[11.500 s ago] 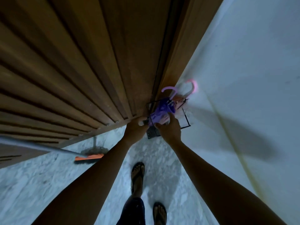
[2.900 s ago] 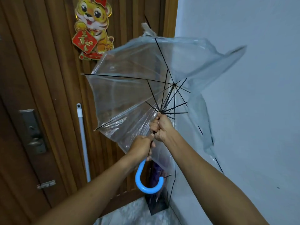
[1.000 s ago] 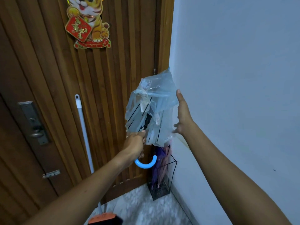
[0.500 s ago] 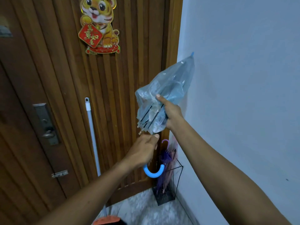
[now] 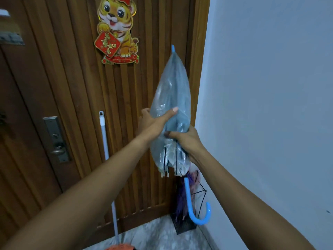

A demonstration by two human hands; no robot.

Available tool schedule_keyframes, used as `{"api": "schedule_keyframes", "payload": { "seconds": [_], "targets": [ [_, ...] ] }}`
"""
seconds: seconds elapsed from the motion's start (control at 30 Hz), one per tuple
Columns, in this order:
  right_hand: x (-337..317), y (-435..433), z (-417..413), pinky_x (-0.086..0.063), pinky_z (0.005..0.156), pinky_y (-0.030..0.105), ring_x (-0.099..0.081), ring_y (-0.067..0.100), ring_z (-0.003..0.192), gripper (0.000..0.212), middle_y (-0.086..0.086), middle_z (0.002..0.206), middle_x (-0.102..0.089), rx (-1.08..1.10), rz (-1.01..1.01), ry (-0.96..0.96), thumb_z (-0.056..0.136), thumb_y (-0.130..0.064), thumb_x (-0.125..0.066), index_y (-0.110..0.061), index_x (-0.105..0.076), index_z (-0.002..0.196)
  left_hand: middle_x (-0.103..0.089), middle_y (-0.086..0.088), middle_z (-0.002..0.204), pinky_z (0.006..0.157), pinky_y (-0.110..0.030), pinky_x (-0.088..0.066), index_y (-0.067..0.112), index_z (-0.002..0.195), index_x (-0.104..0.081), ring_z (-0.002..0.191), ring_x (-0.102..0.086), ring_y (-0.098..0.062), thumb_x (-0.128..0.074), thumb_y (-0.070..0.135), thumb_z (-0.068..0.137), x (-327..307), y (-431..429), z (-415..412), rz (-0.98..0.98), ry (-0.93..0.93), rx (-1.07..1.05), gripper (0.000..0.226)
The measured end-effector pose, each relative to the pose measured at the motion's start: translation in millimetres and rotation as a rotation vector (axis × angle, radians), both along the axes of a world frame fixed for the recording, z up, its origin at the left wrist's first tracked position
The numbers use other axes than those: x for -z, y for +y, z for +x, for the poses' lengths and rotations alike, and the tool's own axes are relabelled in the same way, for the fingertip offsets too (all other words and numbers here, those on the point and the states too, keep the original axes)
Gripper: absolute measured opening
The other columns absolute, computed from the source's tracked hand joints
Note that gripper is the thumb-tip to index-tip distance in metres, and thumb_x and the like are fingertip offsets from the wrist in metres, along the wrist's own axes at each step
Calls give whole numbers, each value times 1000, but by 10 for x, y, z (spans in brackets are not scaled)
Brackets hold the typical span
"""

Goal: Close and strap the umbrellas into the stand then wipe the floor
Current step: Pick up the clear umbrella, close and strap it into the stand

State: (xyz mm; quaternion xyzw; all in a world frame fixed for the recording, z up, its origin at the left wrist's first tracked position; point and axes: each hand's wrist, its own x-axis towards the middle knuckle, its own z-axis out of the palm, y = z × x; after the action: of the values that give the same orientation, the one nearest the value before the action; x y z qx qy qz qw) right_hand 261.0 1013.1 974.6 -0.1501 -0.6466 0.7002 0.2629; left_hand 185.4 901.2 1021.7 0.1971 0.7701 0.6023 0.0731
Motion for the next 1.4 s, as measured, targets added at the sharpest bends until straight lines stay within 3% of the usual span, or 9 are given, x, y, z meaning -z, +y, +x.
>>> {"api": "schedule_keyframes", "payload": {
  "seconds": [0.1,0.2,0.4,0.57,0.7,1.0,1.1,1.2,1.4],
  "targets": [
    [-9,-74,106,-62,84,46,-76,28,94,49,13,103,-77,-121,143,-10,73,8,-77,-8,-65,118,-74,-8,116,82,-44,-61,12,130,-58,95,-75,-27,-96,51,52,39,82,-24,249,-334,224,95],
    [-26,-42,226,-60,89,36,-74,22,101,53,9,111,-75,-259,318,-46,76,5,-80,-10,-61,123,-79,-9,92,76,-42,-64,7,107,-71,82,-77,-25,-90,19,65,132,122,14,315,-270,151,48],
    [-321,109,439,-47,92,20,-65,-8,106,52,-14,119,-70,-258,511,-207,82,-26,-83,-28,-61,128,-77,-16,91,57,-31,-59,-2,106,-68,74,-77,-24,-73,1,72,182,143,-81,375,-247,73,35],
    [-322,127,244,-27,122,47,-19,19,153,140,1,168,-15,-119,774,-361,55,-60,-91,-28,-5,161,-77,-14,95,62,-30,-60,1,108,-70,83,-77,-27,-73,-2,79,207,94,-54,417,-251,141,29],
    [-108,35,21,-56,99,40,-69,16,112,68,6,118,-72,-306,569,-105,63,-6,-93,-11,-62,123,-76,-16,105,77,-38,-62,4,115,-70,96,-75,-29,-76,13,83,188,169,46,370,-267,295,34],
    [-196,14,84,-38,45,23,-49,18,52,24,3,57,-50,-116,350,-87,60,12,-54,-7,-56,75,-56,-4,134,95,-34,-49,12,126,-53,122,-59,-16,-88,52,51,140,-87,-123,280,-132,313,92],
    [-208,97,136,-39,47,23,-47,20,49,18,9,59,-48,-271,162,-217,53,7,-50,-2,-54,68,-61,-8,137,103,-36,-45,11,127,-60,123,-59,-20,-81,50,68,244,-225,-227,330,-191,433,74],
    [-108,70,117,-47,56,29,-54,26,60,51,17,78,-55,-467,34,-305,46,2,-54,1,-60,96,-71,-11,118,87,-37,-57,8,129,-61,106,-69,-24,-71,28,85,228,-251,-69,403,-315,632,49],
    [-106,137,149,-57,91,45,-71,35,95,39,17,103,-74,-423,279,-352,72,-7,-65,-4,-69,111,-75,-21,95,86,-55,-59,-1,105,-71,93,-73,-39,-80,9,75,188,-112,42,501,-354,260,33]
  ]
}}
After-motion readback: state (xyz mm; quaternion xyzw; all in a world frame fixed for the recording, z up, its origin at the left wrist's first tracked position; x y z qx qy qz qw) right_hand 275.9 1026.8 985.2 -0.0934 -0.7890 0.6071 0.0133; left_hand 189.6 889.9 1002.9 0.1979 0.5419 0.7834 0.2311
